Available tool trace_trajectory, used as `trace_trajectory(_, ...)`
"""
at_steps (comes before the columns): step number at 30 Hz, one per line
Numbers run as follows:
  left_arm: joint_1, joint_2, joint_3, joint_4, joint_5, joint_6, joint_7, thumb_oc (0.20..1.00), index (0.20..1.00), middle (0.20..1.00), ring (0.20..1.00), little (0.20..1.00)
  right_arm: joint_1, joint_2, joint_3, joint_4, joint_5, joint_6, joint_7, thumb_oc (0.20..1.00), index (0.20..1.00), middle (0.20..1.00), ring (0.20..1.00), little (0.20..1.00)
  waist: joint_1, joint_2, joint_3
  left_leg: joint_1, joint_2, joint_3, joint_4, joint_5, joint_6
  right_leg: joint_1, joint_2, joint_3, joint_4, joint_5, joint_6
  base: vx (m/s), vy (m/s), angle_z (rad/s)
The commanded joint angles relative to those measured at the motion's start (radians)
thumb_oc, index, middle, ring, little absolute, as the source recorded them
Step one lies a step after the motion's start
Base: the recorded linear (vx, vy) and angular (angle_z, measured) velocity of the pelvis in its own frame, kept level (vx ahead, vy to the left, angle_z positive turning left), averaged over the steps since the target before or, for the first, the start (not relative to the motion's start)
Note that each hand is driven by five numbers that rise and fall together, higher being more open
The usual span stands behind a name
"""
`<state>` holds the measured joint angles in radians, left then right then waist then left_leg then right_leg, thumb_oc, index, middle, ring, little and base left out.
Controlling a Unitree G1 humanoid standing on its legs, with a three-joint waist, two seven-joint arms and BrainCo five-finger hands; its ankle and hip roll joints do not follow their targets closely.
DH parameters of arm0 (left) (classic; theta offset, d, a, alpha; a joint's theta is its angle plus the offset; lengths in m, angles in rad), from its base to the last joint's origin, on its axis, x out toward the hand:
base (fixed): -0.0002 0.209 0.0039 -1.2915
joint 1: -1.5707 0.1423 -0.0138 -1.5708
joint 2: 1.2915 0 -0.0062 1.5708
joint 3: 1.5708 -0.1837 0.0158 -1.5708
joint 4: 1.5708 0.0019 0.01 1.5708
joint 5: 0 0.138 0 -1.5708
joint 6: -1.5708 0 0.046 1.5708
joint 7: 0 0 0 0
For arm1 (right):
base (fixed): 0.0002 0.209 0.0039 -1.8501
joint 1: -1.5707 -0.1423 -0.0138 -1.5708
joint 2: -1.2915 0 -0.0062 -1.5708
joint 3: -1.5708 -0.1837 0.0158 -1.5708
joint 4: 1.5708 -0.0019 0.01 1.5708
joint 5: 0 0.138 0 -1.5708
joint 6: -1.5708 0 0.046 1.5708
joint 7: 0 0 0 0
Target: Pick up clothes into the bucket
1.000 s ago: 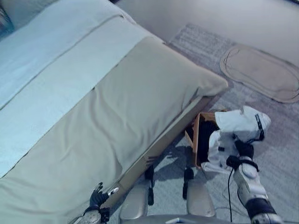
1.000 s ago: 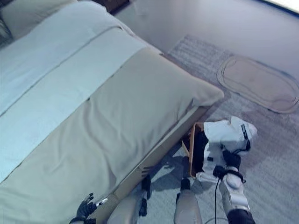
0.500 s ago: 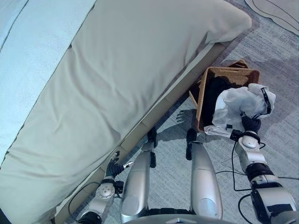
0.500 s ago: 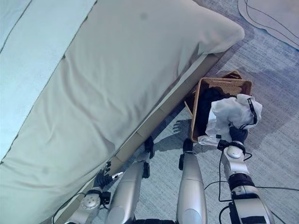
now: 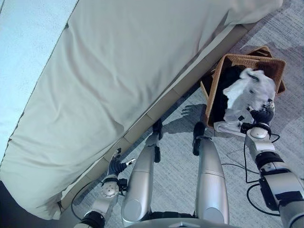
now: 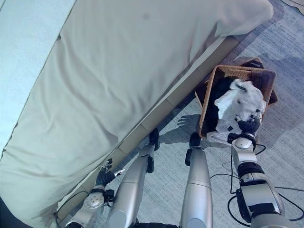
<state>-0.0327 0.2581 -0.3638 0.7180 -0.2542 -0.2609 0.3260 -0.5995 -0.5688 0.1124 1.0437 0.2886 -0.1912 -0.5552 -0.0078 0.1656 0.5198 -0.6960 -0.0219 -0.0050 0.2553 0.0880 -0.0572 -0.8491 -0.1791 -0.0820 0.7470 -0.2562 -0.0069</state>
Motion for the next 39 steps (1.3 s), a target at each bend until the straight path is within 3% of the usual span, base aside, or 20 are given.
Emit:
trace_trajectory(1,-0.01,-0.008,-0.04,0.009,-0.004,-0.019,0.027,1.0,1.0,1.0,1.0,1.0,0.024,-0.077,0.02,-0.017,-0.045,-0.029,-0.028,1.0,1.0,1.0,1.0,1.0,-0.018,0.02,0.0,0.032,-0.037,0.027,0.168,-0.179,0.04,0.058,0.021,0.017,-0.101,0.065,0.056,0.0,0.0,0.0)
trace_trajectory(12,-0.045,-0.003,0.001,0.024,0.014,-0.022,0.036,1.0,1.0,1.0,1.0,1.0,0.136,0.017,0.059,-0.071,-0.102,-0.015,0.019,1.0,1.0,1.0,1.0,1.0,-0.025,-0.021,0.0,0.096,-0.031,0.01,0.097,-0.148,0.035,0.145,0.028,-0.007,-0.21,0.118,0.068,-0.02,0.001,0.04)
trace_trajectory(14,-0.06,-0.002,0.028,0.062,0.033,-0.012,0.03,1.0,1.0,1.0,1.0,1.0,0.187,0.056,0.063,-0.078,-0.12,-0.011,0.049,1.0,1.0,1.0,1.0,1.0,-0.026,-0.042,0.0,0.129,-0.024,0.006,0.048,-0.102,0.036,0.198,0.029,-0.031,-0.289,0.182,0.07,-0.05,0.001,0.01)
trace_trajectory(15,-0.054,-0.002,0.025,0.063,0.033,-0.012,0.03,1.0,1.0,1.0,1.0,1.0,0.193,0.057,0.065,-0.077,-0.12,-0.011,0.05,1.0,1.0,1.0,1.0,1.0,-0.027,-0.043,0.0,0.152,-0.025,0.001,0.054,-0.133,0.032,0.217,0.03,-0.024,-0.277,0.149,0.077,-0.09,-0.002,-0.01)
trace_trajectory(16,-0.062,-0.001,0.035,0.078,0.04,-0.01,0.026,1.0,1.0,1.0,1.0,1.0,0.2,0.07,0.064,-0.074,-0.12,-0.01,0.061,1.0,1.0,1.0,1.0,1.0,-0.026,-0.049,0.0,0.15,-0.022,0.003,0.038,-0.099,0.035,0.223,0.03,-0.036,-0.31,0.191,0.073,0.0,0.0,0.0)
trace_trajectory(18,-0.076,-0.001,0.07,0.144,0.065,0.002,0.018,1.0,1.0,1.0,1.0,1.0,0.252,0.122,0.084,-0.058,-0.144,-0.003,0.102,1.0,1.0,1.0,1.0,1.0,-0.025,-0.084,0.0,0.242,-0.017,-0.002,-0.001,-0.097,0.03,0.334,0.036,-0.043,-0.392,0.222,0.084,-0.05,0.007,0.01)
trace_trajectory(23,-0.078,0.014,0.108,0.199,0.101,0.02,-0.003,1.0,1.0,1.0,1.0,1.0,0.312,0.173,0.112,-0.044,-0.192,0.009,0.154,1.0,1.0,1.0,1.0,1.0,-0.016,-0.129,-0.017,0.35,-0.011,-0.001,-0.035,-0.104,0.027,0.466,0.043,-0.055,-0.486,0.257,0.099,0.04,0.015,-0.04)
trace_trajectory(25,-0.064,0.027,0.139,0.224,0.128,0.03,-0.025,1.0,1.0,1.0,1.0,1.0,0.373,0.195,0.122,-0.071,-0.223,0.012,0.198,1.0,1.0,1.0,1.0,1.0,-0.008,-0.164,-0.068,0.409,-0.007,0.004,-0.064,-0.11,0.025,0.542,0.052,-0.056,-0.555,0.279,0.11,0.1,0.025,-0.04)
trace_trajectory(29,-0.033,0.041,0.184,0.253,0.151,0.036,-0.065,1.0,1.0,1.0,1.0,1.0,0.452,0.206,0.13,-0.08,-0.259,0.016,0.259,1.0,1.0,1.0,1.0,1.0,0.007,-0.192,-0.145,0.492,-0.008,0.009,-0.106,-0.113,0.028,0.632,0.065,-0.058,-0.601,0.282,0.119,0.09,0.036,-0.06)
trace_trajectory(39,0.025,0.024,0.236,0.342,0.185,0.057,-0.191,1.0,1.0,1.0,1.0,1.0,0.565,0.243,0.114,-0.021,-0.274,0.019,0.391,1.0,1.0,1.0,1.0,1.0,0.012,-0.222,-0.305,0.663,0.0,0.007,-0.178,-0.126,0.034,0.803,0.084,-0.069,-0.659,0.256,0.126,0.08,0.036,0.0)
